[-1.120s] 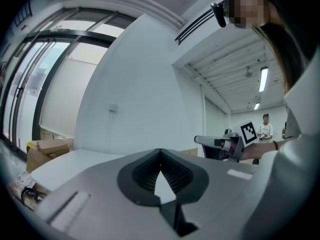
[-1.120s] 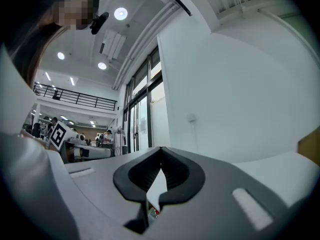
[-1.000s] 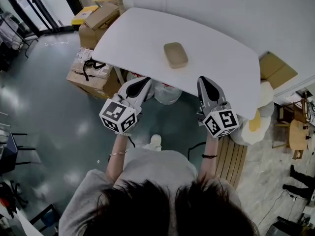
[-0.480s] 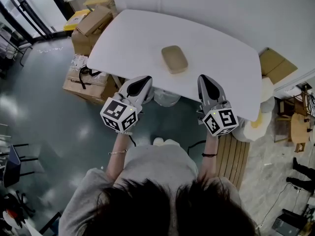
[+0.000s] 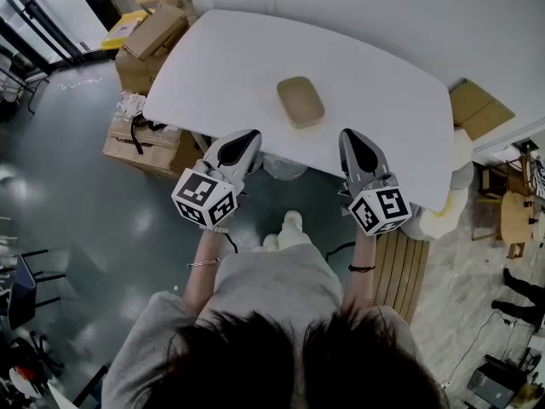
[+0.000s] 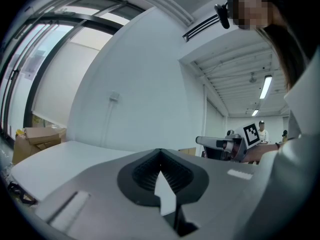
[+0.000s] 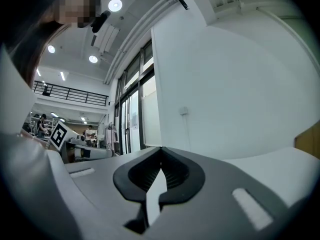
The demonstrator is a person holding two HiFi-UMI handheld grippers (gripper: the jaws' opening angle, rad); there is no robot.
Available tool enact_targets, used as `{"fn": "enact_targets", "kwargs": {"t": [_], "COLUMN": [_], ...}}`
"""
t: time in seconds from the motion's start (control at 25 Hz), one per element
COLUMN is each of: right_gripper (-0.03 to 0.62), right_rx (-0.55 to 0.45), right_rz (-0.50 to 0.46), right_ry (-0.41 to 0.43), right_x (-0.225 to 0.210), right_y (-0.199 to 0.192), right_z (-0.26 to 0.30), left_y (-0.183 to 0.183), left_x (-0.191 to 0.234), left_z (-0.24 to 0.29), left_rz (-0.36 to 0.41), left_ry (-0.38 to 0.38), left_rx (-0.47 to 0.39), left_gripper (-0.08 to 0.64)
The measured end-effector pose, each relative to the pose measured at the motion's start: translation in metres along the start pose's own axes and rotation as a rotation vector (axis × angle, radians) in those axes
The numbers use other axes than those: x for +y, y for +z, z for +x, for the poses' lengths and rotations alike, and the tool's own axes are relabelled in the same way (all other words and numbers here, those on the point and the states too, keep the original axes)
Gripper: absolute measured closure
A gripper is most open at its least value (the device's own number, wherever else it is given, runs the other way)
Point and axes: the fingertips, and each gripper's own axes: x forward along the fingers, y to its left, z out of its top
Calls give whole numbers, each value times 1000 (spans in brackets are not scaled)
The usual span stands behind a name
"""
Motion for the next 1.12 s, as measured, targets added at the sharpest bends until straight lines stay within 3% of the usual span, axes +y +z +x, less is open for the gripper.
{"fn": "enact_targets", "kwargs": {"t": [0.76,1.12], "right_gripper": [579,579], "right_rx": [54,56], "right_rz": [3,-4], "right_ry": [127,160], "right_x": [-52,-80], "right_y": [0,12], "right_z": [72,101], "left_y": [7,13], "left_x": [39,53], "left_z": [67,87], "left_rz": [-36,-18], "left_ry": [66,101], "left_rx": [5,19], "left_gripper": [569,569]}}
